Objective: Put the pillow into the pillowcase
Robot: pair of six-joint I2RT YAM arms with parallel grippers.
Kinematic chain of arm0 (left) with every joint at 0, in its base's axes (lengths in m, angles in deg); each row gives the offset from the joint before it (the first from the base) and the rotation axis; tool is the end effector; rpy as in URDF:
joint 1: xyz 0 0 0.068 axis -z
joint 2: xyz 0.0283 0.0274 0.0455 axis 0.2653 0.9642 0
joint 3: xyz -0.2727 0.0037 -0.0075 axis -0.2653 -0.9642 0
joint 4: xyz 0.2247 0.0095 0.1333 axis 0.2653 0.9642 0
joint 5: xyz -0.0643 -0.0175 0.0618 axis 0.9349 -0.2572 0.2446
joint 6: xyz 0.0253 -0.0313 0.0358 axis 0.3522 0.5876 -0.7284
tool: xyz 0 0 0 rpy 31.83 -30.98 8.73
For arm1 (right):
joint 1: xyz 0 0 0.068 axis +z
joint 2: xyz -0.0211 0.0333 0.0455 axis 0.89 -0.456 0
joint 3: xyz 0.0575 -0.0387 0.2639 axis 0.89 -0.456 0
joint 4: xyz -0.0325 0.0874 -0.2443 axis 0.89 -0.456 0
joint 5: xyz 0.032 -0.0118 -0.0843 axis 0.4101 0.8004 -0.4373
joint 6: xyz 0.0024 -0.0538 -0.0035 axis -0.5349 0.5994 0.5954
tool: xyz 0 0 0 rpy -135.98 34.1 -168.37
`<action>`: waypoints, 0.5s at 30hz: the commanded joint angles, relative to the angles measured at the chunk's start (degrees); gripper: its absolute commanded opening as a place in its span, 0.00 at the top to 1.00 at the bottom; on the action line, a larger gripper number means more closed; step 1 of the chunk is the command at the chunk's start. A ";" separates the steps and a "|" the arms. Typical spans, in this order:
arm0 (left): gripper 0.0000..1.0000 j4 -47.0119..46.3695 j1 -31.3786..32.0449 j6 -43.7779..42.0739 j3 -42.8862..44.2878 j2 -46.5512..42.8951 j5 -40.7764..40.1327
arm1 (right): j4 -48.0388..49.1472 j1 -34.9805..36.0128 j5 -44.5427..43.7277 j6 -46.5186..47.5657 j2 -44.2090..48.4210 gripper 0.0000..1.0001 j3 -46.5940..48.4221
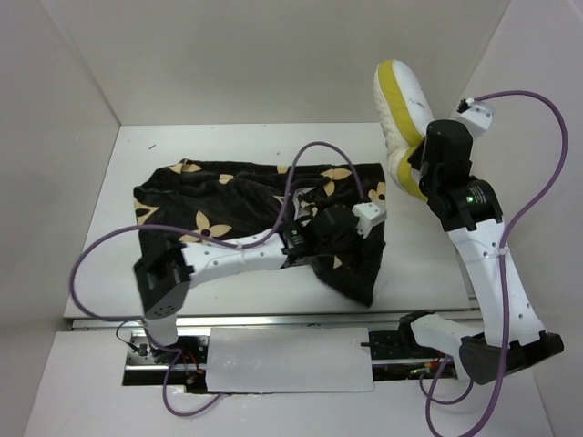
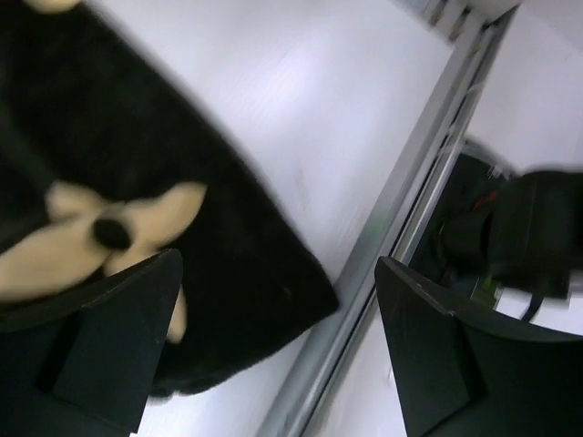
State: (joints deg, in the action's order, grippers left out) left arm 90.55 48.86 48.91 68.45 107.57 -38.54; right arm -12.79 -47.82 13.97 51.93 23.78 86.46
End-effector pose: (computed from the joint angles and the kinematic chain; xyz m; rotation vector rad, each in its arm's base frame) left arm 0.1903 -0.3985 0.2886 0.8247 1.9976 -0.9624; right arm 0.2095 0.0355 0.4625 0.5597 1.7482 -0.0782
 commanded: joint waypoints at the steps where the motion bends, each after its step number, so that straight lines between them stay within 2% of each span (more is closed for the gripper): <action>1: 0.00 -0.85 -0.35 -0.04 -7.41 -15.96 -6.23 | 10.67 -0.37 3.70 1.22 -0.97 1.00 -1.41; 3: 0.00 4.91 -1.05 1.80 -11.53 -21.44 -13.45 | 11.99 -0.37 8.95 2.79 -3.24 1.00 -3.00; 4: 0.00 7.91 -1.58 5.12 -12.25 -25.82 -20.01 | 12.69 -0.89 12.91 3.93 -4.04 1.00 -4.40; 5: 0.00 10.99 -2.37 7.24 -12.78 -27.78 -22.95 | 12.70 -0.90 15.38 4.46 -4.57 1.00 -5.11; 7: 0.00 20.97 -7.27 15.21 -14.88 -31.12 -28.66 | 14.18 0.76 19.69 6.83 -4.57 1.00 -9.22; 9: 0.00 25.68 -13.33 19.99 -17.52 -35.33 -27.39 | 16.38 2.96 20.50 6.84 -2.47 1.00 -13.71; 10: 0.00 27.09 -20.58 23.14 -21.19 -36.48 -25.55 | 17.87 4.10 20.50 6.06 -0.46 1.00 -15.82; 12: 0.00 28.60 -28.69 26.06 -25.69 -39.38 -21.58 | 18.41 7.09 21.81 6.05 0.18 1.00 -21.54; 14: 0.00 28.60 -32.15 27.92 -32.01 -40.97 -17.81 | 19.55 9.55 22.34 5.36 -0.78 1.00 -25.50; 15: 0.05 26.08 -33.47 27.92 -34.12 -41.50 -15.97 | 19.56 10.26 22.35 5.35 -1.84 1.00 -26.55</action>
State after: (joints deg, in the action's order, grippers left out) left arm 111.84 17.76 70.53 40.69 66.65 -59.02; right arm 0.69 -39.39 34.56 56.78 21.45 62.46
